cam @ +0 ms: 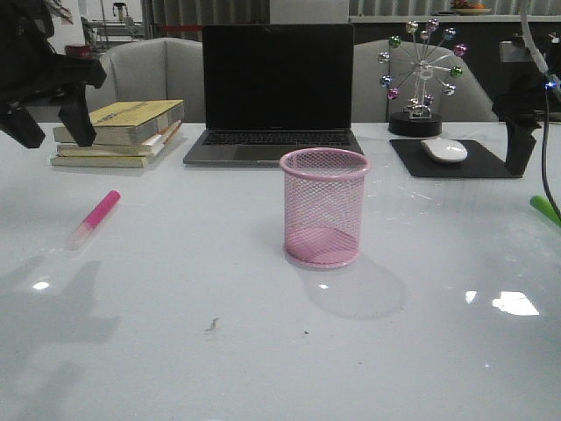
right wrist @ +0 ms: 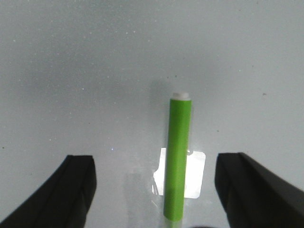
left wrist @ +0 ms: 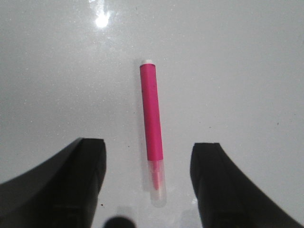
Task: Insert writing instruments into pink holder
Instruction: 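Lower the right gripper over the green marker and the left over the pink marker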
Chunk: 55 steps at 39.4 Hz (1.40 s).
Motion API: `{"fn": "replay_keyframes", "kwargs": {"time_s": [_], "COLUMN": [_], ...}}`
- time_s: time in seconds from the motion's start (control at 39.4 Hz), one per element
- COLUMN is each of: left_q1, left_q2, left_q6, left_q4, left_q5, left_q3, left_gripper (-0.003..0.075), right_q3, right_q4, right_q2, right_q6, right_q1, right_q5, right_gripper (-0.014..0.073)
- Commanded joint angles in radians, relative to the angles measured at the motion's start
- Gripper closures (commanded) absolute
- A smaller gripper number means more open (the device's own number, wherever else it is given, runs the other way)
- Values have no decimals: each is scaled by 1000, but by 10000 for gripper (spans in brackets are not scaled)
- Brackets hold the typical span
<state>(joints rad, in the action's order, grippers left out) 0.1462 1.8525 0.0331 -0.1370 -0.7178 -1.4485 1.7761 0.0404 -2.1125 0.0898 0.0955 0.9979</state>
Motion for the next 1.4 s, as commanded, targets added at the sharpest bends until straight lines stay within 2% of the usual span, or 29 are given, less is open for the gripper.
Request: {"fn": "replay_keyframes", "kwargs": {"time_s": [0.0, 1.37], "left_q1": [5, 5], "left_q2": [-50, -50], "left_q6": [-1, -1], "left_q4": [-8, -8], "left_q5": [44, 37], "left_q3": [-35, -35], "left_gripper": [262, 263], "right_q3": [33, 33], "right_q4": [-15, -30], "right_q2": [40, -44], "right_q6": [16, 23], "right_q1": [14, 17], "right_q5": [-21, -37], "right_gripper": [-22, -22]}}
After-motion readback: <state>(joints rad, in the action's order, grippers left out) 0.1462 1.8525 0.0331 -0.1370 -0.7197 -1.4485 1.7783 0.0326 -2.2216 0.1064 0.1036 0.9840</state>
